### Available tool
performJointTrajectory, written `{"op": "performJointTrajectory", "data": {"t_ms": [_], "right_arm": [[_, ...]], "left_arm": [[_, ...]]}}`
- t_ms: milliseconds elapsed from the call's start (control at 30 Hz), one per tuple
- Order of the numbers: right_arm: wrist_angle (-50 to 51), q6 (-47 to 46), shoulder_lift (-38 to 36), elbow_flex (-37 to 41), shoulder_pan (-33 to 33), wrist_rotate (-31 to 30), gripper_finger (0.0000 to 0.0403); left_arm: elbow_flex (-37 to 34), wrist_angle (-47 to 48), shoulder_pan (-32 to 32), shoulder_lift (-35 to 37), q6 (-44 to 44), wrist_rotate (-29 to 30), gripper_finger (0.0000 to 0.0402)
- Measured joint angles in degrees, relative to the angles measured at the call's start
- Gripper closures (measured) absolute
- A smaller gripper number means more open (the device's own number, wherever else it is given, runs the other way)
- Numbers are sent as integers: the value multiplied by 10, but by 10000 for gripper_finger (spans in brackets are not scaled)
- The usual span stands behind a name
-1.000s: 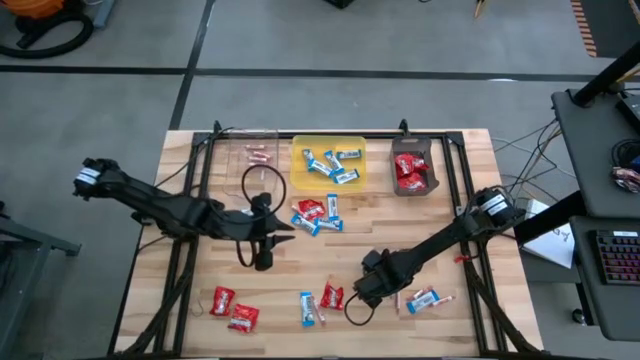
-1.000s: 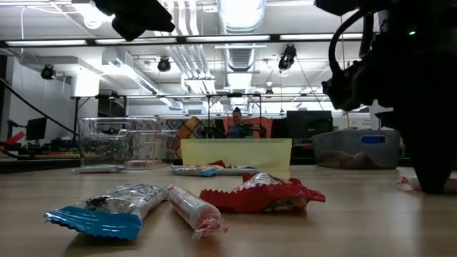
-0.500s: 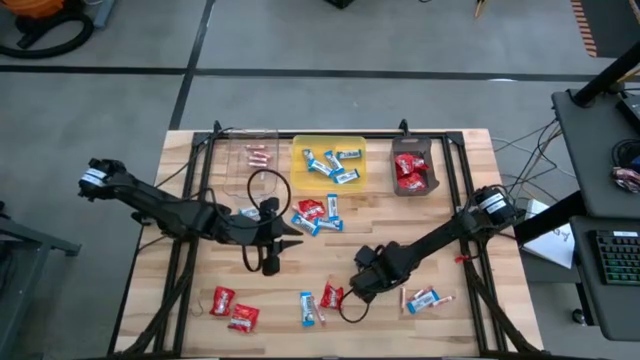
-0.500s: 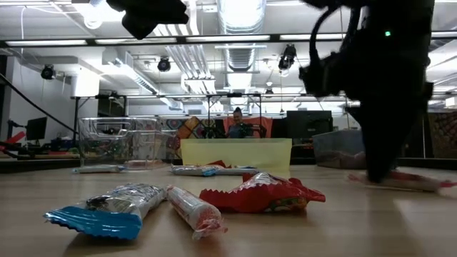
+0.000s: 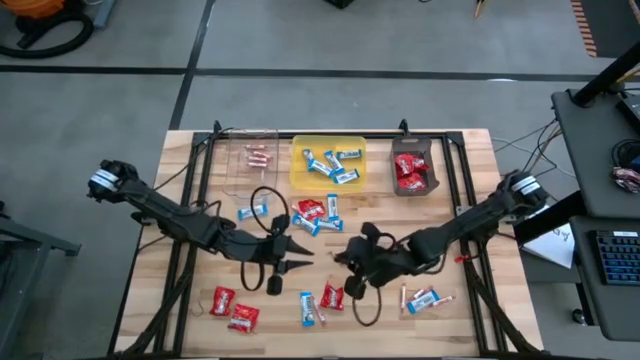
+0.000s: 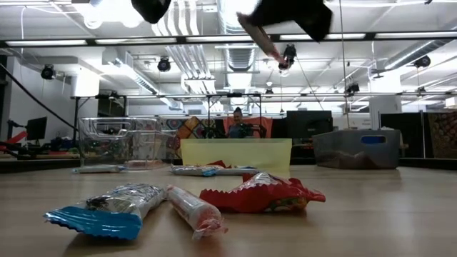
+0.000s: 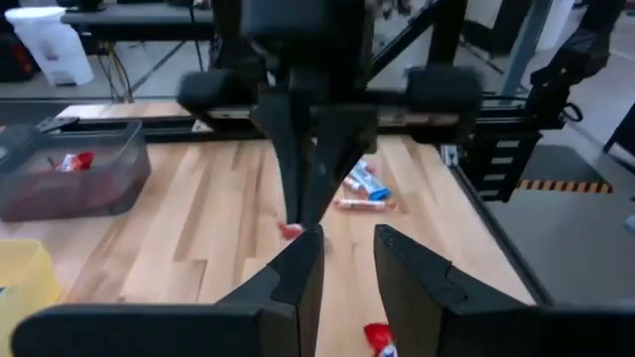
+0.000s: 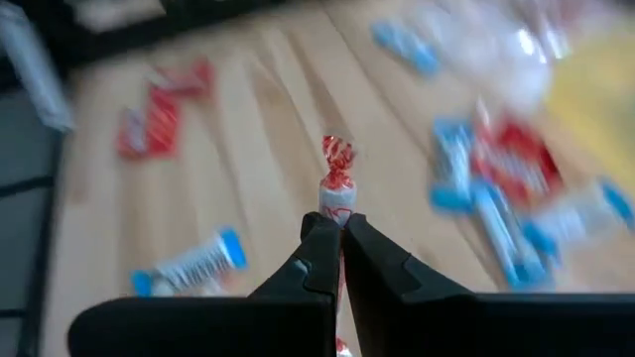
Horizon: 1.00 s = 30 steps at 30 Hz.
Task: Sort candy
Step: Put the orange candy into the transparent bin
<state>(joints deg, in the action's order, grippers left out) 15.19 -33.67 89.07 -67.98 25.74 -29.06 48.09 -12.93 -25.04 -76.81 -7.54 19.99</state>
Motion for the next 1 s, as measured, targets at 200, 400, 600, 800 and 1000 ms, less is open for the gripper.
{"op": "performJointTrajectory", "data": {"t_ms": [200,400,600,800,1000], "right_arm": [[-281,215,-30,78,3,4,394],[-511,325,-24,155,5,31,394],[-566,325,-15,178,5,50,394],[-565,320,-8,182,5,51,394],[-579,338,-8,183,5,51,394]], "left_arm": [[-1,-23,-2,-32,-7,-12,292],[-2,-90,-3,-81,-7,-30,239],[-2,-169,0,-119,-6,-27,210],[-2,-201,4,-125,0,-25,210],[-2,-199,4,-125,2,-21,257]]}}
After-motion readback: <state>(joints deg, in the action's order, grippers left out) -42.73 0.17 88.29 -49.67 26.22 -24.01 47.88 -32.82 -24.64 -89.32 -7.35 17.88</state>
